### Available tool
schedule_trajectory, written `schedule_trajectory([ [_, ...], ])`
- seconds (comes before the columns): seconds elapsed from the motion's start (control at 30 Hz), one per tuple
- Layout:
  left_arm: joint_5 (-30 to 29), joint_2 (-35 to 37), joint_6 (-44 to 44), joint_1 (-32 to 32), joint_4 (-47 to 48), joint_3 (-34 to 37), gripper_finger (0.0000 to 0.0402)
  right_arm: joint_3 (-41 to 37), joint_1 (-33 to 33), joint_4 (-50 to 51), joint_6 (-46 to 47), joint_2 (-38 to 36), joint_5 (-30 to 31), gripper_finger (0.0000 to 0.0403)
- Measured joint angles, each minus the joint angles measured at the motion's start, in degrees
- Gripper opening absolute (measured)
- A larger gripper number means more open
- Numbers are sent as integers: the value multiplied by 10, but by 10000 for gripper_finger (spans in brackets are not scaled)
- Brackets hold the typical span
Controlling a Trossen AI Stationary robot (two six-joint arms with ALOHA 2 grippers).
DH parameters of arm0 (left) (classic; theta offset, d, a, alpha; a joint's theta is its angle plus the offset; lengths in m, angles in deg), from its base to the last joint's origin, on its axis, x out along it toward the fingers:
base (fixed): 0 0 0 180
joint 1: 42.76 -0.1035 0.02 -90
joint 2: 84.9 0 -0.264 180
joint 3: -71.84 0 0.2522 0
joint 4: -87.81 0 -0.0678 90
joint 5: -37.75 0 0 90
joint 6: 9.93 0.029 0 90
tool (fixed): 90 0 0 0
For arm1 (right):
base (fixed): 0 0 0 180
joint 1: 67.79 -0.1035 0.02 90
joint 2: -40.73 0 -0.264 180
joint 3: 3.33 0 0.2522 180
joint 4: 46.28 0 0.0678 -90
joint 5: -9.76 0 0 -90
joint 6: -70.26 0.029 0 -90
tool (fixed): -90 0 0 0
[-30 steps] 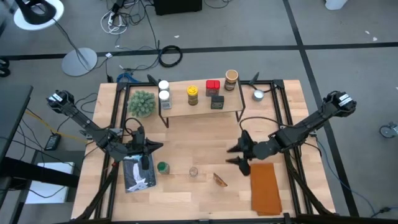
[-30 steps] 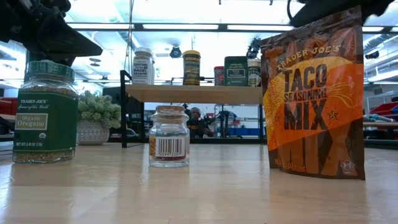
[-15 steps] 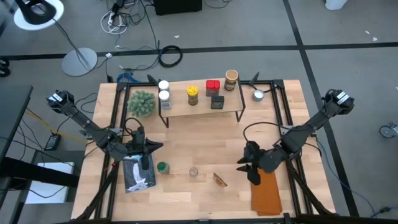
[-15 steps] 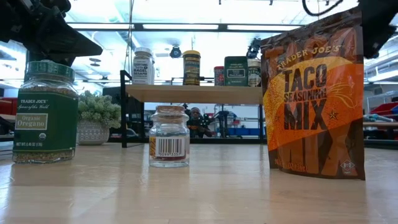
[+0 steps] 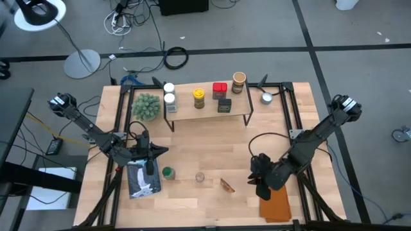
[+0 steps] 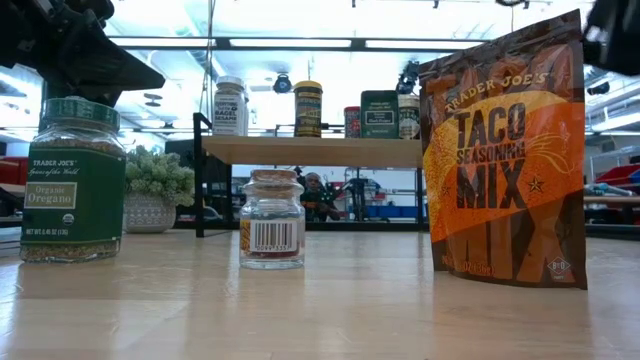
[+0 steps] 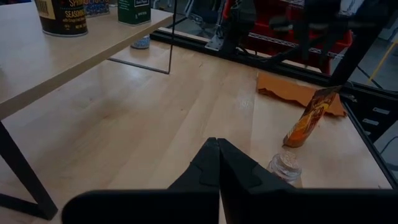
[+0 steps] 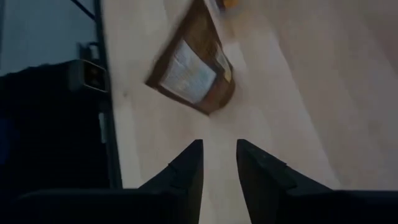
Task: Shelf spices
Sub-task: Put the orange seasoning bag on the shelf
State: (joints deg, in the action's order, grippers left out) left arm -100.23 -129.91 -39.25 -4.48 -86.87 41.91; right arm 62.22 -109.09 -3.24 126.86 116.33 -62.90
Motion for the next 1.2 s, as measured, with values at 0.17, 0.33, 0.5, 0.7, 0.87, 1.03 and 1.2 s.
schedule_trajectory([
  [0.17, 0, 0, -1, 0, -1, 0, 1, 0, 0, -8, 45, 56, -16, 101],
  [0.33, 0, 0, 0, 0, -8, 0, 1, -1, 1, -69, 68, 112, -31, 114],
  [0.5, 0, 0, 0, 0, -7, 0, 1, -1, 4, -172, 36, 156, -37, 149],
  [0.7, 0, -3, 0, 0, -10, 0, 1, -1, 28, -232, -23, 184, -36, 205],
  [0.87, 2, -15, -12, 0, -10, 0, 1, -1, 54, -261, -91, 187, -36, 237],
  [1.03, 0, -30, -13, 0, -12, 0, 1, -1, 79, -260, -146, 186, -36, 211],
  [1.2, -3, -34, -14, 0, -17, 0, 1, -1, 104, -224, -194, 165, -46, 79],
])
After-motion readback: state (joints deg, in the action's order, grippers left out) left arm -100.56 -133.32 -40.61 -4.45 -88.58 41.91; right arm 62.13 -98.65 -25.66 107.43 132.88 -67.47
